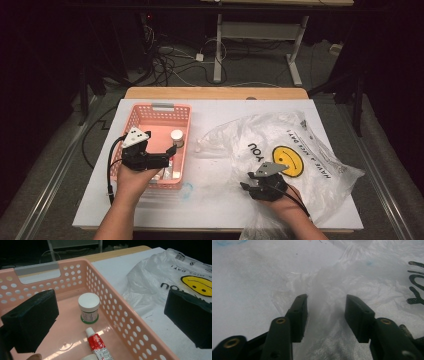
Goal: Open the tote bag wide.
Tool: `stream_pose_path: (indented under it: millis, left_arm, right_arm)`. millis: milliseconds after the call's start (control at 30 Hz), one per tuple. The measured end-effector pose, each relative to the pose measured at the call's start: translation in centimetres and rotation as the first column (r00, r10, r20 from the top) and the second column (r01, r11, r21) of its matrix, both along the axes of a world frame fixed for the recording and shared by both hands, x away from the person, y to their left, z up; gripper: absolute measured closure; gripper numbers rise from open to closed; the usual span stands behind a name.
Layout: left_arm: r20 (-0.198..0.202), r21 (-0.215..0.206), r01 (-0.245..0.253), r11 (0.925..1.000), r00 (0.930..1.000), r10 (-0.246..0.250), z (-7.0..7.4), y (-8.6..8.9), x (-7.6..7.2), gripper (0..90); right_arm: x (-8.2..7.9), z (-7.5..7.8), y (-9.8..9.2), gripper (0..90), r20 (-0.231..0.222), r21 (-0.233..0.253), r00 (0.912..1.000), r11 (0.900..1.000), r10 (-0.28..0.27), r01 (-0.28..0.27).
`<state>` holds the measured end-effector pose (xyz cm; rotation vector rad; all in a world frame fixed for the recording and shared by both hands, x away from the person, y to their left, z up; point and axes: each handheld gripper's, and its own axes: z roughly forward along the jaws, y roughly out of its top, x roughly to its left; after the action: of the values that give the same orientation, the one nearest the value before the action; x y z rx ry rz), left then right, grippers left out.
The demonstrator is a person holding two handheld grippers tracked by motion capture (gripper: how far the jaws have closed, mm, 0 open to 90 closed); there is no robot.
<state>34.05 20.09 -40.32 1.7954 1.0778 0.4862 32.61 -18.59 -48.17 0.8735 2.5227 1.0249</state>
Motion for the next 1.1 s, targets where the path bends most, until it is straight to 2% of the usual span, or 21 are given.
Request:
stream_pose_path:
  millis: [67,100,167,600,767,800,867,1100]
  left_arm:
    - [0.001,0.001,0.000,1.0000,1.0000,0.000,0.0,0.0,0.0,0.0]
    - [0.002,0.002,0.001,1.0000,1.0000,-0.001,0.0,-0.1,0.0,0.0]
    - [0.000,0.005,0.003,1.0000,1.0000,-0.003,0.0,-0.1,0.0,0.0]
    - [-0.003,0.002,0.003,1.0000,1.0000,-0.003,-0.2,0.0,0.0,0.0]
    - [-0.003,-0.002,0.000,1.0000,1.0000,0.000,-0.2,0.1,0.1,0.0]
    - [-0.004,-0.004,-0.001,1.0000,1.0000,0.001,-0.2,0.2,0.0,0.0]
    - [-0.004,-0.004,0.001,1.0000,1.0000,-0.001,-0.2,0.1,0.0,0.0]
    - [-0.006,-0.008,-0.002,1.0000,1.0000,0.002,-0.1,0.3,0.0,0.0]
  right_arm:
    - [0.0,0.0,-0.1,60.9,-0.001,0.008,1.0000,1.000,-0.006,0.006]
    - [0.2,-0.1,-0.3,66.9,0.001,0.006,1.0000,1.000,-0.009,0.009]
    - [0.3,0.0,-0.4,71.3,0.003,0.004,0.9999,1.000,-0.014,0.014]
    - [0.5,0.1,-0.3,88.5,0.018,-0.015,0.9998,1.000,-0.009,0.009]
    - [0.4,0.4,-0.7,89.4,0.018,0.020,0.9998,1.000,-0.013,0.013]
    - [0.4,0.7,-0.9,89.5,0.012,0.048,0.9997,0.999,-0.019,0.019]
    - [0.4,0.9,-1.2,89.5,0.006,0.074,0.9996,0.997,-0.029,0.029]
    - [0.1,1.7,-2.1,90.0,0.054,0.130,0.9979,0.991,-0.035,0.027]
